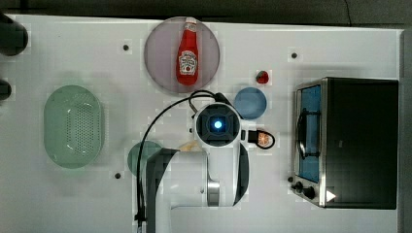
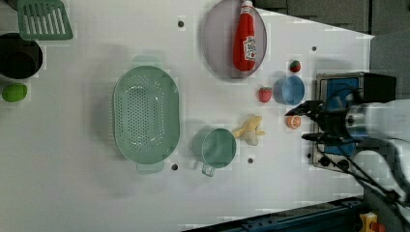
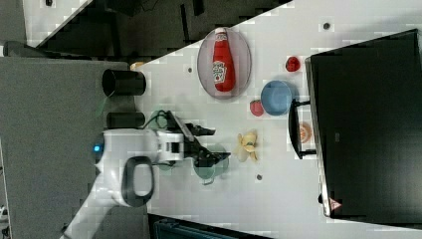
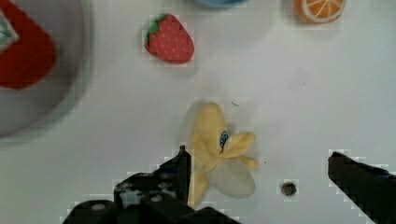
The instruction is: Pick banana from table and place on oven.
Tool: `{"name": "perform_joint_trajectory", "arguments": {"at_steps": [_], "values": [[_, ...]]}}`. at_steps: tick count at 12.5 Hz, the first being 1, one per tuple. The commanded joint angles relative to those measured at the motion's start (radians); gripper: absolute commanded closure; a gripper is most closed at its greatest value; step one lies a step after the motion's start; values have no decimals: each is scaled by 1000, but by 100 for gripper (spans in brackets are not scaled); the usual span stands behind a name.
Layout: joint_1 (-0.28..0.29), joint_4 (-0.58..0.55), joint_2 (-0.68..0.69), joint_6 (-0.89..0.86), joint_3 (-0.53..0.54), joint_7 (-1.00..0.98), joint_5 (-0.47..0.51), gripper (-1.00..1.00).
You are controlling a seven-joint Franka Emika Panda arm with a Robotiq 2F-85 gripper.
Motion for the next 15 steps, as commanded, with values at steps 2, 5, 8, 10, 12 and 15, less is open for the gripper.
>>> {"name": "perform_joint_trajectory", "arguments": {"at_steps": [2, 5, 8, 10, 12, 15], "values": [[9, -69, 90, 183, 31, 29, 1, -100], [13, -69, 201, 274, 52, 30, 2, -100], [15, -71, 283, 339, 70, 30, 2, -100], [15, -72, 307, 387, 77, 30, 2, -68], [15, -75, 312, 397, 78, 30, 2, -18], [15, -73, 312, 406, 79, 30, 2, 48]]}}
